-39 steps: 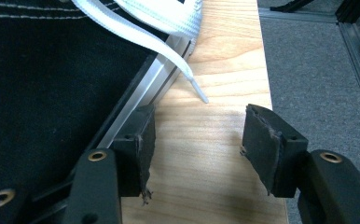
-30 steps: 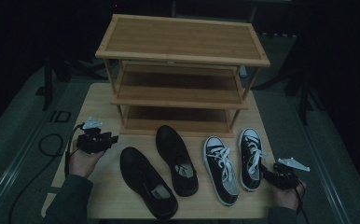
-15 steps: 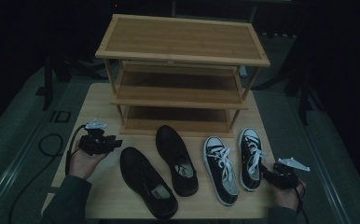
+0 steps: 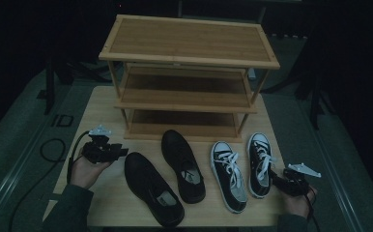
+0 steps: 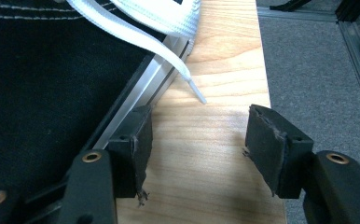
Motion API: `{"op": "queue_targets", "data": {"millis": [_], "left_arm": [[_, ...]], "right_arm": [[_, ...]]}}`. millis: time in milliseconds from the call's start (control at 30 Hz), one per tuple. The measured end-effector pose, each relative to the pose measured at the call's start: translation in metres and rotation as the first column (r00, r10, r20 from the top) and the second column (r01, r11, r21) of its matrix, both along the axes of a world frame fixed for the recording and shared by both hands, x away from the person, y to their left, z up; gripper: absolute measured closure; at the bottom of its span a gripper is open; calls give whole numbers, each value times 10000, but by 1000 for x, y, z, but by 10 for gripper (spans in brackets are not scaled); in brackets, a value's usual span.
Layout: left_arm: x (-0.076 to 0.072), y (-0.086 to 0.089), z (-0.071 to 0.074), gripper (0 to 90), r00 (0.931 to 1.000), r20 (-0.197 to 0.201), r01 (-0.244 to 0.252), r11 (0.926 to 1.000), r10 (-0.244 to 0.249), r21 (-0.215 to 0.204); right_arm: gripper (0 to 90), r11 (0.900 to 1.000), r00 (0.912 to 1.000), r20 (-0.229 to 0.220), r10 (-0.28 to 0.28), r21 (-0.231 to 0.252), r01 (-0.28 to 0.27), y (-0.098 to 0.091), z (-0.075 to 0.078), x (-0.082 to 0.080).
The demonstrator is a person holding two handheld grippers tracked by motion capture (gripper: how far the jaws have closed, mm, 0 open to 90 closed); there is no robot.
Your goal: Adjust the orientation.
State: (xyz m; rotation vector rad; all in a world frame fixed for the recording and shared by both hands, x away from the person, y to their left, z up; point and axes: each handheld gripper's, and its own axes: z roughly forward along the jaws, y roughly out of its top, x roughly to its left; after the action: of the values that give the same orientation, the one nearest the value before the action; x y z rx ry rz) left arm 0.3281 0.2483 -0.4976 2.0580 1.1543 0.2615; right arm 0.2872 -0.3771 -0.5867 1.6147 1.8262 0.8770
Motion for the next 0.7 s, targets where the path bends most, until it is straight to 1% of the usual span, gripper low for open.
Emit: {"op": "queue_targets", "data": {"millis": [300, 533, 633, 700], "left_arm": [[-7, -5, 4, 602, 9995, 48, 327, 9995, -327, -39], [-9, -6, 7, 607, 9985, -13, 554, 9985, -554, 42], [-10, -6, 8, 607, 9977, -100, 674, 9975, -672, 221], [-11, -6, 9, 607, 9974, -127, 707, 9973, -704, 220]], "right_arm": [[407, 10000, 10000, -1, 0, 1, 0, 0, 0, 0], [406, 10000, 10000, -1, 0, 1, 0, 0, 0, 0], [406, 10000, 10000, -1, -3, 3, 3, 0, 0, 0], [406, 10000, 10000, -1, -1, 1, 1, 0, 0, 0]]}}
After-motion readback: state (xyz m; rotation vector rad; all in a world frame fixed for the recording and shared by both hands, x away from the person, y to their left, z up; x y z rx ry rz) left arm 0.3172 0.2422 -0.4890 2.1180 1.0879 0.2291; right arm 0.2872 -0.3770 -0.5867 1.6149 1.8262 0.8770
